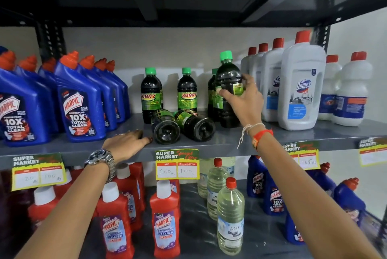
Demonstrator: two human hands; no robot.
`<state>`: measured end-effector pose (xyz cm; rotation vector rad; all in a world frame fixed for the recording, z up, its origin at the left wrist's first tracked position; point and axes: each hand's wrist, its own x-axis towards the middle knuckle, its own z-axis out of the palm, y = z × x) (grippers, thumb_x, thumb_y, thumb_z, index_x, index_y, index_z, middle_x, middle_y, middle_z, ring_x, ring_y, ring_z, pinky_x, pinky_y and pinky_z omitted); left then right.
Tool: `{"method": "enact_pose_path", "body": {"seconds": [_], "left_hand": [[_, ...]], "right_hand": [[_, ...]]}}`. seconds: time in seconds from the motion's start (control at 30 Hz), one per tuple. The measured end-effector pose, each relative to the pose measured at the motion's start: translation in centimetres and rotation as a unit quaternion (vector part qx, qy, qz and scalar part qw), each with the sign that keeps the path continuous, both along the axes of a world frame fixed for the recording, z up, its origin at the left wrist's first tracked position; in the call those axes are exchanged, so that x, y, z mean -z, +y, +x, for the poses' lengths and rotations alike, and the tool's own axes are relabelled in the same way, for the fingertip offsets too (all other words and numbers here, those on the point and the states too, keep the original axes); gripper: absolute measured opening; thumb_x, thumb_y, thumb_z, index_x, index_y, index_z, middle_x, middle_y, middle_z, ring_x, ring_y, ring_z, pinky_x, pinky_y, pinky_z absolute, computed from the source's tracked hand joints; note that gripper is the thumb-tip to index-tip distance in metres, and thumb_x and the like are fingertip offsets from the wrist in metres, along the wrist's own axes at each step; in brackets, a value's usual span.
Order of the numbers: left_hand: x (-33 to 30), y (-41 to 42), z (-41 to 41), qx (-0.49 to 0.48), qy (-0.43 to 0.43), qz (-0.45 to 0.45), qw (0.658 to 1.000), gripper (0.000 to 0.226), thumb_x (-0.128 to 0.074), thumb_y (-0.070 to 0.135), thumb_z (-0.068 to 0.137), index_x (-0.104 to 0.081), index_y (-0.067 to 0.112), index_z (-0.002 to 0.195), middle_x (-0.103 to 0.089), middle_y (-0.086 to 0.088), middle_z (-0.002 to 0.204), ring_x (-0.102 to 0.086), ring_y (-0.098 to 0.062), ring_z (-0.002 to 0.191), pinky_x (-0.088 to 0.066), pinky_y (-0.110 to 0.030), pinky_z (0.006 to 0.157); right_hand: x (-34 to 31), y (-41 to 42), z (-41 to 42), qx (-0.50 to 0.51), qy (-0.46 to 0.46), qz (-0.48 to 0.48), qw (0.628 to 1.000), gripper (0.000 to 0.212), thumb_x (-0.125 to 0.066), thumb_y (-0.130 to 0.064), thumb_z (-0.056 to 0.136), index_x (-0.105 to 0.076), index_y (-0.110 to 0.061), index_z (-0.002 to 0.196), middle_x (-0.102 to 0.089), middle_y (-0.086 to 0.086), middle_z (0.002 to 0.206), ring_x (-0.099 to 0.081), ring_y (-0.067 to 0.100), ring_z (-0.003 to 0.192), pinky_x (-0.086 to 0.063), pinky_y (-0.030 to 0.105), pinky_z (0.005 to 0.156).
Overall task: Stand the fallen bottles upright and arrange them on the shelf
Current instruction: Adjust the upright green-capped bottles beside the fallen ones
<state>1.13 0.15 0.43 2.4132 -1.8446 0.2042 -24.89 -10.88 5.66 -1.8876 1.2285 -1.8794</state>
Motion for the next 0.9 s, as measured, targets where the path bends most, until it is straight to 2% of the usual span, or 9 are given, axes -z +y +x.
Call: {"method": "enact_pose_path", "body": {"seconds": [0.1, 0.23, 0.33, 0.43, 0.53, 0.63, 0.7, 0.77, 0.9], "left_hand": [[0.0, 0.1, 0.4, 0.019, -0.032, 0.014, 0.999, 0.067, -0.008, 0.049, 0.084, -0.036, 0.023, 0.139, -0.036, -0.010, 0.150, -0.039, -0.028, 0.134, -0.039, -0.042, 0.103], [0.3, -0.1, 0.6, 0.021, -0.054, 0.009, 0.998, 0.056, -0.013, 0.044, 0.091, -0.037, 0.025, 0.138, -0.037, -0.009, 0.149, -0.041, -0.028, 0.133, -0.040, -0.041, 0.101], [0.2, 0.2, 0.5, 0.018, -0.038, 0.000, 0.999, 0.081, -0.003, 0.053, 0.069, -0.041, 0.024, 0.135, -0.039, -0.008, 0.149, -0.044, -0.028, 0.130, -0.041, -0.038, 0.098], [0.2, 0.1, 0.7, 0.026, -0.041, -0.008, 0.999, 0.091, 0.000, 0.053, 0.060, -0.042, 0.024, 0.135, -0.039, -0.007, 0.149, -0.045, -0.029, 0.129, -0.041, -0.037, 0.096], [0.3, -0.1, 0.9, 0.030, -0.046, -0.010, 0.998, 0.095, 0.003, 0.054, 0.058, -0.040, 0.023, 0.137, -0.038, -0.009, 0.149, -0.046, -0.028, 0.127, -0.041, -0.035, 0.094], [0.7, -0.4, 1.1, 0.027, -0.060, -0.014, 0.998, 0.081, -0.002, 0.048, 0.071, -0.035, 0.023, 0.141, -0.033, -0.008, 0.152, -0.046, -0.027, 0.127, -0.042, -0.032, 0.089], [0.8, -0.6, 1.3, 0.024, -0.066, -0.016, 0.997, 0.077, -0.003, 0.047, 0.075, -0.034, 0.023, 0.141, -0.031, -0.008, 0.153, -0.047, -0.027, 0.126, -0.042, -0.030, 0.085], [0.9, -0.7, 1.4, 0.026, -0.077, -0.012, 0.997, 0.074, -0.004, 0.045, 0.078, -0.033, 0.023, 0.142, -0.031, -0.009, 0.154, -0.046, -0.029, 0.127, -0.042, -0.032, 0.088], [1.0, -0.8, 1.5, 0.031, -0.069, 0.002, 0.997, 0.062, -0.021, 0.041, 0.084, -0.033, 0.023, 0.142, -0.033, -0.009, 0.151, -0.043, -0.029, 0.130, -0.040, -0.037, 0.097]], "right_hand": [[2.2, 0.5, -0.2, -0.001, -0.019, -0.007, 1.000, 0.073, -0.075, -0.044, 0.069, -0.044, -0.016, 0.128, -0.065, -0.003, 0.102, -0.061, 0.017, 0.096, -0.039, 0.022, 0.081], [3.8, 0.7, -0.2, -0.006, -0.036, 0.002, 0.999, 0.079, -0.073, -0.045, 0.072, -0.035, -0.018, 0.135, -0.063, 0.000, 0.121, -0.058, 0.014, 0.108, -0.034, 0.021, 0.083], [4.1, 0.5, -0.3, -0.017, -0.018, 0.000, 1.000, 0.081, -0.071, -0.047, 0.074, -0.031, -0.017, 0.138, -0.060, 0.002, 0.125, -0.057, 0.020, 0.114, -0.037, 0.023, 0.087], [4.5, 0.2, -0.2, -0.024, -0.003, 0.015, 1.000, 0.086, -0.072, -0.051, 0.071, -0.030, -0.017, 0.138, -0.052, 0.005, 0.133, -0.049, 0.023, 0.123, -0.038, 0.026, 0.093], [5.0, 0.3, 0.1, 0.063, 0.048, 0.023, 0.997, 0.101, -0.074, -0.061, 0.059, -0.031, -0.014, 0.137, -0.044, 0.011, 0.135, -0.041, 0.031, 0.125, -0.039, 0.039, 0.102], [5.0, 0.2, 0.2, 0.108, 0.078, 0.028, 0.991, 0.102, -0.078, -0.056, 0.056, -0.032, -0.012, 0.135, -0.045, 0.014, 0.130, -0.044, 0.034, 0.120, -0.041, 0.042, 0.098], [4.7, -0.3, 0.0, 0.082, 0.072, 0.038, 0.993, 0.099, -0.081, -0.047, 0.056, -0.032, -0.012, 0.134, -0.047, 0.012, 0.130, -0.048, 0.031, 0.120, -0.043, 0.041, 0.096], [4.3, -0.9, -0.4, 0.032, 0.054, 0.069, 0.996, 0.094, -0.083, -0.039, 0.057, -0.032, -0.012, 0.132, -0.053, 0.009, 0.128, -0.053, 0.027, 0.118, -0.045, 0.039, 0.097], [3.7, -2.2, -1.2, -0.149, -0.063, 0.175, 0.971, 0.077, -0.080, -0.015, 0.063, -0.030, -0.012, 0.122, -0.059, 0.010, 0.119, -0.060, 0.024, 0.109, -0.046, 0.041, 0.100]]}}
